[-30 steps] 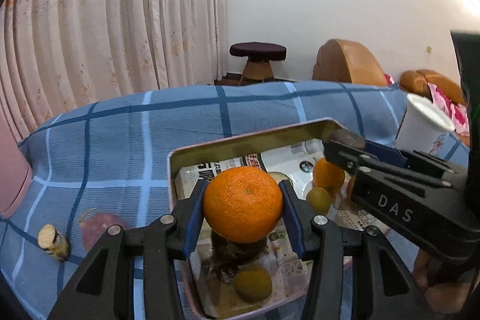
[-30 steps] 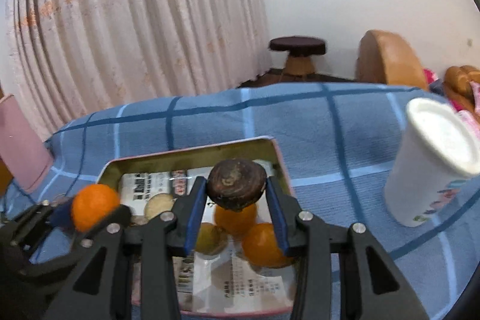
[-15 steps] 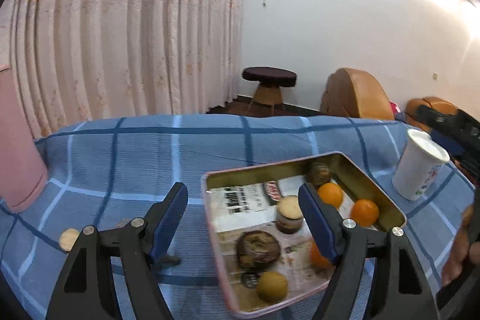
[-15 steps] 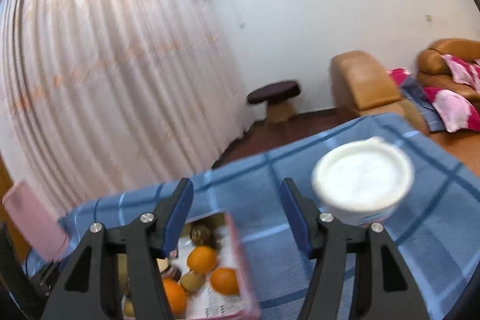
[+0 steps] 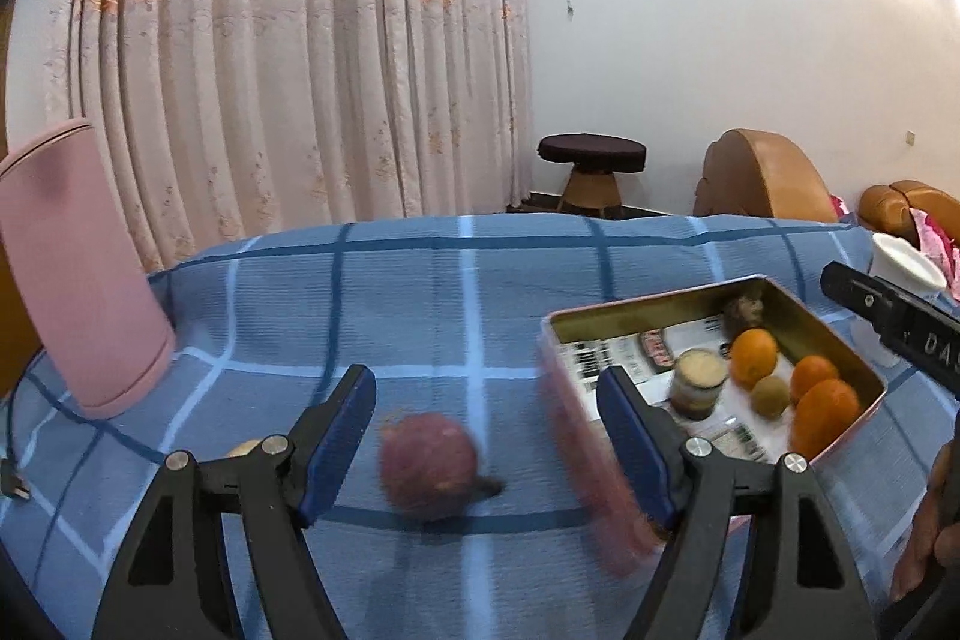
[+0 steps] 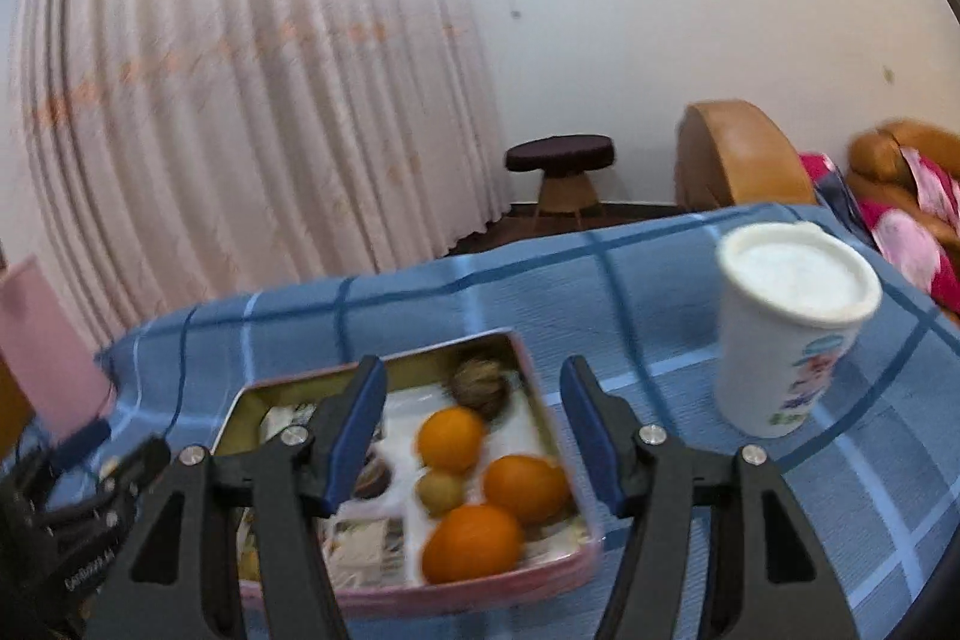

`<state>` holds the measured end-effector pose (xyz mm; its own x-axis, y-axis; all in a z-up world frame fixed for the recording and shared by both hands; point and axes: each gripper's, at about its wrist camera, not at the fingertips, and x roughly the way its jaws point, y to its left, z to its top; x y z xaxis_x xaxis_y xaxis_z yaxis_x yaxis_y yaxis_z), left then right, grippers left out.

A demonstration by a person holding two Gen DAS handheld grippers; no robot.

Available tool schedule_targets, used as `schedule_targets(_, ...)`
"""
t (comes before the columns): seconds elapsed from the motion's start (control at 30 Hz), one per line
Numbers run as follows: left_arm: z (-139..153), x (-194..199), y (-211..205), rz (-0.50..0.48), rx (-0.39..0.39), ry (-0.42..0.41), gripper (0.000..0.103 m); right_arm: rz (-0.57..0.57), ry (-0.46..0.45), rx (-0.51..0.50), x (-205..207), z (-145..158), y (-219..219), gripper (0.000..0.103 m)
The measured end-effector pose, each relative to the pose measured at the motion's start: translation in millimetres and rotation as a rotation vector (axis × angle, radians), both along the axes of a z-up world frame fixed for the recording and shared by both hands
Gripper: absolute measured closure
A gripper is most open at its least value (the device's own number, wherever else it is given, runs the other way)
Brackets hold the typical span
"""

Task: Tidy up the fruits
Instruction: 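Open the right tool over the tin to drop the brown fruit, then grasp the purple round fruit with the right tool while the left tool grasps the round cake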

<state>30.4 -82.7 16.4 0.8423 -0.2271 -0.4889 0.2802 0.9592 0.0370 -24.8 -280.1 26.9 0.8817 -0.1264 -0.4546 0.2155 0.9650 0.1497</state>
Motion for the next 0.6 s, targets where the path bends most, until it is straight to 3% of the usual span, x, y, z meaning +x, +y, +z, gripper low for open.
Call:
schedule_targets(0.13, -6.7, 2.7, 25.6, 0.045, 0.032, 0.004, 0.026, 0.066, 0.035, -0.026, 2.8, -7.4, 28.8, 0.044)
schedule_targets(0.37, -11.2, 9.8, 70.3, 0.093, 0.014, 0.036, 0.026, 0.176, 0.081, -0.082, 8.7, -16.5, 85.9, 0.054)
schedule_targets(0.6, -15.2, 23.9, 117.6, 0.175, -0.008, 0.071, 0.026, 0.263, 0.127, -0.092, 15.6, -25.3, 132.2, 0.055)
